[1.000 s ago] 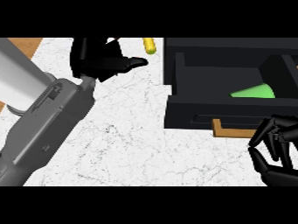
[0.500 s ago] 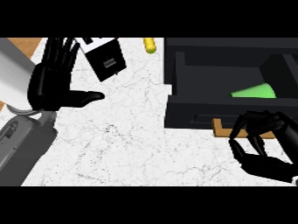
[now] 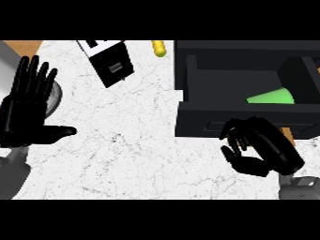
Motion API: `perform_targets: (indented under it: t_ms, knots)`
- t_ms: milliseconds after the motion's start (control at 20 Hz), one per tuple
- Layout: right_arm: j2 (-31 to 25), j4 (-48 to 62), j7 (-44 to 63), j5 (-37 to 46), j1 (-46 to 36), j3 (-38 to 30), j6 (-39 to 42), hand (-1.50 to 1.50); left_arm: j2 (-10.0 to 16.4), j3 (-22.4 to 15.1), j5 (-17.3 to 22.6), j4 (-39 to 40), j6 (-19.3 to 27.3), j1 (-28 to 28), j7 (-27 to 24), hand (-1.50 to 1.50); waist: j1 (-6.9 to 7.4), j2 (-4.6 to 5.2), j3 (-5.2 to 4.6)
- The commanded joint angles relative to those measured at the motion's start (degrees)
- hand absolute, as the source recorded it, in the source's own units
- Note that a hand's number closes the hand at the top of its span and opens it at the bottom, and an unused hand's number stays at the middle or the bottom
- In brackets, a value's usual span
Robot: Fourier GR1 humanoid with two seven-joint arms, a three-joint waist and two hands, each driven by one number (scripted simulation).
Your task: Pick up the cup, place it into the drawer and close the drawer
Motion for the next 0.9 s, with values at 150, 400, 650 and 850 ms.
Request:
perform_targets:
  t_ms: [150, 400, 650, 850]
  knots:
    - [5.2, 19.1, -0.5, 9.2, -10.7, 2.1, -5.0, -1.5, 0.6, 4.1, -1.2, -1.4, -3.7, 4.3, 0.6, -1.5, -0.27, 0.09, 0.0]
    - [7.8, 27.6, -0.9, 13.5, -13.9, 2.8, -6.9, -1.5, -0.6, 7.1, -1.9, -2.4, -7.5, 8.2, 0.1, -1.5, -0.56, 0.05, 0.0]
    - [7.8, 45.9, -10.4, 12.5, -21.4, -3.2, -11.3, -1.5, -1.5, 9.7, -2.5, -4.5, -9.2, 10.9, 2.0, -1.5, -0.47, 0.09, 0.02]
    - [6.2, 56.2, -13.7, 9.5, -31.2, -8.3, -8.8, -1.5, 0.2, 12.8, -1.0, 3.4, -18.6, 11.0, -1.6, -1.5, -0.07, 0.34, 0.0]
